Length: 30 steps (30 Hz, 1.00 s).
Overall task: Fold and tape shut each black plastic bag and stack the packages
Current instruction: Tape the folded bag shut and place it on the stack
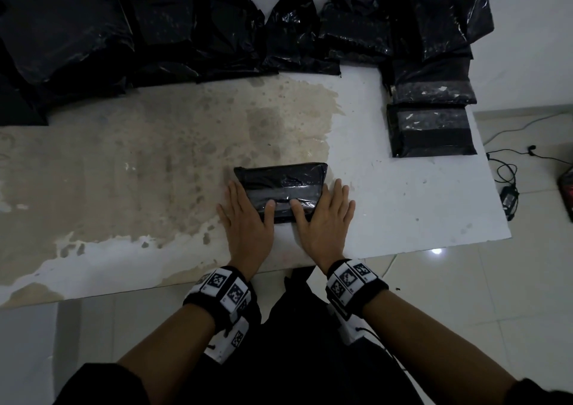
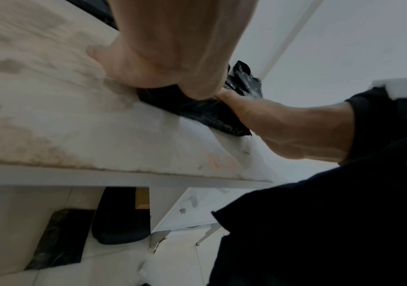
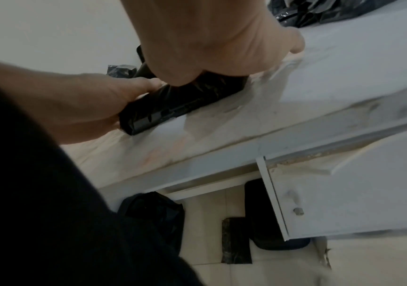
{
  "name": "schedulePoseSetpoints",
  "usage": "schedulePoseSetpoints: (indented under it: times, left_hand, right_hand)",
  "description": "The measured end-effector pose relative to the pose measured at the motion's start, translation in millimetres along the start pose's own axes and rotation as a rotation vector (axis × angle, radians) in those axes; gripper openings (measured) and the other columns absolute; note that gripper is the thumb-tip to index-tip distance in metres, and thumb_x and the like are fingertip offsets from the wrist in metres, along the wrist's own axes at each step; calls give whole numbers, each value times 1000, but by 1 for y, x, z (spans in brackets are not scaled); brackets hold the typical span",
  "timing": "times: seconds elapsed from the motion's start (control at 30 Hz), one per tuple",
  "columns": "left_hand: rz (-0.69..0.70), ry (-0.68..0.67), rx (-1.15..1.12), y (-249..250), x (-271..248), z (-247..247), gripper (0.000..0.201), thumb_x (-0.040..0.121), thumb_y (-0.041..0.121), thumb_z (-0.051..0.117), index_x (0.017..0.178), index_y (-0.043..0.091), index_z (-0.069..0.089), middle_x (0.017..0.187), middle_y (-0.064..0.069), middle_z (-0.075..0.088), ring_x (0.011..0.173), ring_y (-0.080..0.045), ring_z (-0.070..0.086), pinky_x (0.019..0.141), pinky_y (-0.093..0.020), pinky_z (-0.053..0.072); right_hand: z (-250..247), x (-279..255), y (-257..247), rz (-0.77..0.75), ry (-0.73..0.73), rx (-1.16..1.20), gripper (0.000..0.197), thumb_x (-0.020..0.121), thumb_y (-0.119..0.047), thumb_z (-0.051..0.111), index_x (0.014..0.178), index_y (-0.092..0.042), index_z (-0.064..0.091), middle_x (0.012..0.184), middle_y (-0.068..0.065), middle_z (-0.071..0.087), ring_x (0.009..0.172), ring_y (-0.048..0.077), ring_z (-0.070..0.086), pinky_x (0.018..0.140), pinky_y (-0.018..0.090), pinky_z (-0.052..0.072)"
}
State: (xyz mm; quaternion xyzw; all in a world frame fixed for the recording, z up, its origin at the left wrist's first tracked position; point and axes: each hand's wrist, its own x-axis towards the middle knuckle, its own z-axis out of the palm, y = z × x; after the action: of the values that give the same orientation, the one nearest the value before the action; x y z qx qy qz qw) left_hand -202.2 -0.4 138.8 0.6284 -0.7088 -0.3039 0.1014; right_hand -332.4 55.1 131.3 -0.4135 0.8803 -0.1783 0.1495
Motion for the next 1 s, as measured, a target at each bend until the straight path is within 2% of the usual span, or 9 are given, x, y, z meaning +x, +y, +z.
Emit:
schedulePoseSetpoints:
  times: [0.2,0.3,0.4,0.47,0.53,0.63,0.77,0.9,1.0]
  left_hand:
    - [-11,79,-94,-4,4,1,63,104,40,17,160,10,13,168,-5,11,156,-24,-1,124,-43,-13]
    - [-1,111,-91,-10,7,-3,54,108,32,20,159,13,22,168,-1,14,156,-23,-3,124,-45,-11]
    - [-6,137,-119,-10,10,-5,53,107,32,19,154,13,34,166,-2,22,156,-24,-1,124,-46,-9]
    - [-34,153,-155,-11,13,-5,48,108,29,21,146,11,43,164,-4,27,155,-26,2,124,-48,-7]
    - [-63,183,-155,-19,18,-6,38,108,25,24,125,9,55,161,-7,33,155,-30,9,124,-52,-1]
    - [-8,192,-81,-34,24,-6,36,103,30,26,106,11,56,156,-7,41,152,-33,17,123,-55,6]
    - [56,204,-67,-43,26,-8,40,100,39,28,105,12,58,150,-6,45,149,-33,23,122,-53,10]
    - [64,214,-68,-41,28,-10,41,99,38,28,104,12,59,145,-9,49,146,-35,27,121,-53,14]
    - [10,205,-107,-36,29,-12,46,101,39,23,101,10,58,142,-9,51,145,-34,29,121,-52,13]
  right_hand:
    - [5,3,3,29,52,134,73,101,-54,16,149,-6,44,165,15,26,155,33,14,125,52,7]
    - [5,4,8,45,102,175,64,103,-48,20,141,-10,54,162,13,33,154,33,17,124,52,9]
    - [5,5,7,57,122,191,60,103,-48,24,135,-11,59,158,13,38,152,33,21,123,52,12]
    - [6,6,8,66,144,193,58,104,-46,23,130,-11,62,156,13,42,151,34,24,123,52,13]
    - [7,8,9,75,174,186,58,106,-43,21,124,-11,65,153,12,45,150,34,27,122,53,16]
    - [7,8,11,71,191,189,57,106,-43,22,123,-12,67,151,12,48,149,34,29,121,53,17]
    - [4,8,11,84,202,219,54,104,-43,28,122,-16,72,150,11,50,147,33,31,120,52,18]
    - [-4,18,12,160,236,296,50,100,-42,38,100,-14,79,143,8,57,139,31,42,116,46,22]
    - [-8,24,9,170,229,207,57,94,-62,43,98,-17,79,136,4,60,131,30,47,112,45,25]
